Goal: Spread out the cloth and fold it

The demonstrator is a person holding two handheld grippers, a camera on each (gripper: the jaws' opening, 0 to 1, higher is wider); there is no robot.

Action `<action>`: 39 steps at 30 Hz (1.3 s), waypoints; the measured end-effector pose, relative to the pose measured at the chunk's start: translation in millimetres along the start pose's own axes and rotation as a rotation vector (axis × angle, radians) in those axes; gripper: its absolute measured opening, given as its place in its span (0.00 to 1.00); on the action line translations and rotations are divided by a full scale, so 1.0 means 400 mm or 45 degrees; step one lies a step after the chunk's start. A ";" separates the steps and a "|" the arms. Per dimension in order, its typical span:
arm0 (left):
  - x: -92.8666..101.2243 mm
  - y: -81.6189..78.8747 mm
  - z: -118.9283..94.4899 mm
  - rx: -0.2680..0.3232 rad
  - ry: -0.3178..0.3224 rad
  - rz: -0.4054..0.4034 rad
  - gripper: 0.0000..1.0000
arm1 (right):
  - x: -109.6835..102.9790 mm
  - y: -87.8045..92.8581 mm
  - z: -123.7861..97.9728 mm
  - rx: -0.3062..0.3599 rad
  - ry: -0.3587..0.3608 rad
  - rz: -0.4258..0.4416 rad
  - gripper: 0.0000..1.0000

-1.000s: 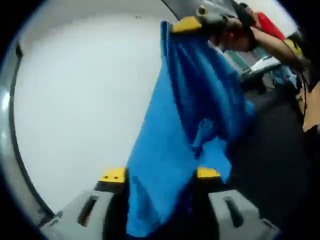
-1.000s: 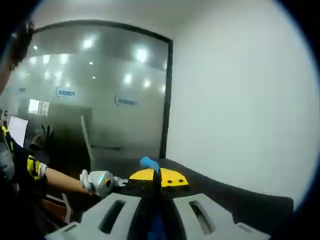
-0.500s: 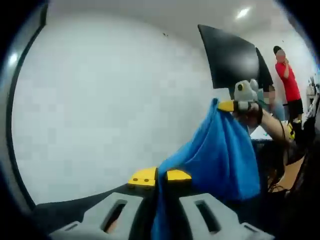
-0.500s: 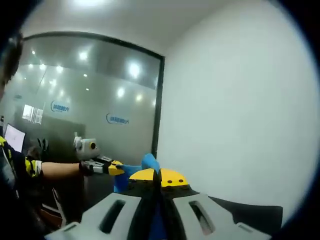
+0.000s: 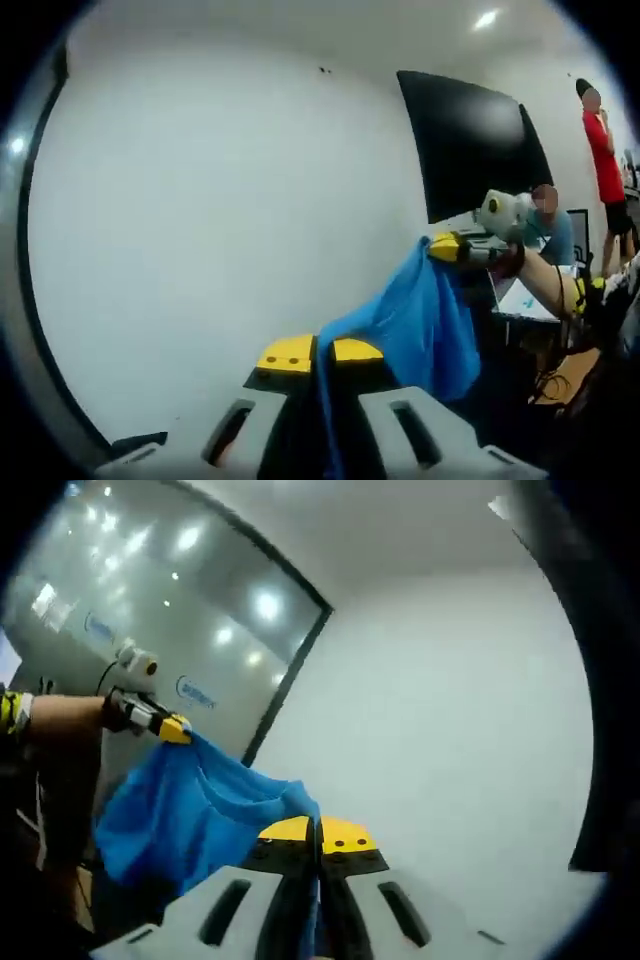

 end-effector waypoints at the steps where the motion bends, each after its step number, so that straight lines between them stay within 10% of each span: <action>1: 0.009 -0.028 -0.002 0.012 -0.015 0.013 0.06 | 0.013 -0.022 -0.004 -0.004 0.023 -0.051 0.00; 9: 0.064 -0.325 -0.049 0.127 -0.154 0.213 0.05 | 0.162 -0.227 -0.002 0.023 0.143 -0.265 0.00; 14: 0.144 -0.577 -0.158 0.333 -0.228 0.327 0.05 | 0.283 -0.490 -0.029 0.197 0.313 -0.391 0.00; 18: 0.192 -0.701 -0.237 0.455 -0.259 0.374 0.05 | 0.349 -0.662 -0.065 0.296 0.418 -0.435 0.00; 22: 0.155 -0.681 -0.230 0.456 -0.278 0.386 0.05 | 0.335 -0.668 -0.052 0.295 0.416 -0.464 0.00; 30: -0.024 -0.469 -0.109 0.220 -0.290 0.277 0.02 | 0.284 -0.413 0.095 0.006 0.256 -0.517 0.00; 39: -0.052 -0.355 -0.004 0.132 -0.235 0.226 0.01 | 0.308 -0.247 0.150 -0.179 0.282 -0.502 0.00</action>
Point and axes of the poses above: the point that each gripper's makers call its tool centre point, and the gripper's own axes: z roughly forward along the fingers, x roughly to its right, y roughly out of its underside, the point moved 1 cm from there along -z, roughly backward along the fingers, and after that the axes turned 12 degrees about -z, right-handed, at the moved point
